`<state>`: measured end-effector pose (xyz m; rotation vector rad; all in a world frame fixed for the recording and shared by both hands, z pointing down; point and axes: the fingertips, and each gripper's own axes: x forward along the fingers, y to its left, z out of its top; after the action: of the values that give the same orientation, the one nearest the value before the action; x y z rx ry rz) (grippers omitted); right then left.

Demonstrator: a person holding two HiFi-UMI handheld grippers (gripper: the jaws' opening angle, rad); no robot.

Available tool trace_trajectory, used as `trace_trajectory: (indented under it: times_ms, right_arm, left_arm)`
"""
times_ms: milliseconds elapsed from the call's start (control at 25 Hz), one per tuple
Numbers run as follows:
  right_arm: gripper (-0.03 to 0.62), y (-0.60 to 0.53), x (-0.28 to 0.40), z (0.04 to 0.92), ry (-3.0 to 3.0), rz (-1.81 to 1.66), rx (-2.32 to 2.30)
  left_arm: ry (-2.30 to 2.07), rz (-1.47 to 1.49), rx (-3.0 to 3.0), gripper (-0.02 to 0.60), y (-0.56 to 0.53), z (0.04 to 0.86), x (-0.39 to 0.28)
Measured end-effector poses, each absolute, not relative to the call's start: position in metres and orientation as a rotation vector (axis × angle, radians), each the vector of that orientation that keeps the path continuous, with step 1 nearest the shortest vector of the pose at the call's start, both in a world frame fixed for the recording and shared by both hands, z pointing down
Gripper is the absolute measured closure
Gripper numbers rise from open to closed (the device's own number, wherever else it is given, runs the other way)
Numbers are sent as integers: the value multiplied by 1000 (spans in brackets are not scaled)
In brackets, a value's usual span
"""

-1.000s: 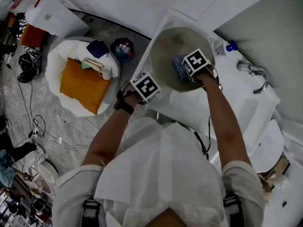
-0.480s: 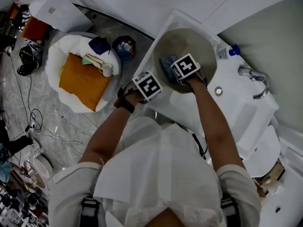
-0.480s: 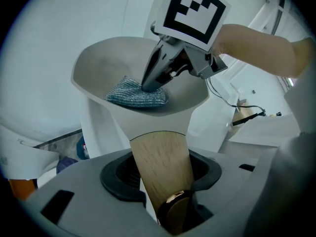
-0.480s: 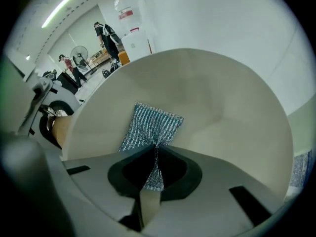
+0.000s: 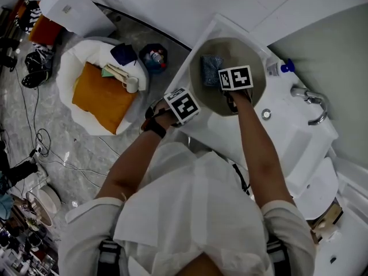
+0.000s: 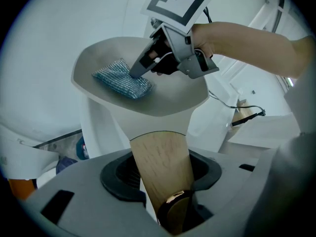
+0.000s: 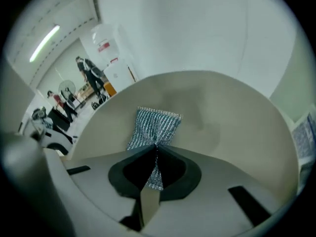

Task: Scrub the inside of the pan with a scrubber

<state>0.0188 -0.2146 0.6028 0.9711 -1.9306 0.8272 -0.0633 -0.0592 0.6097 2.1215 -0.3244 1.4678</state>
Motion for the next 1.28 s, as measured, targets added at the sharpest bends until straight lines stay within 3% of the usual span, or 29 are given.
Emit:
trace_trajectory:
  times_ms: [200,680,1280]
  right_arm:
    - [574,-221,26,567,-2098,1025,1082]
    - [574,-316,-17,533,-2072,666,1137]
    - [574,-224,-93,527,-2197,541,672]
  left_arm:
    - [-323,1460,2127,359,-60,610,-63]
    - [-323,1466,2127,360,-61,611,-62]
    - [-338,1458,2130,360,-61,611,-64]
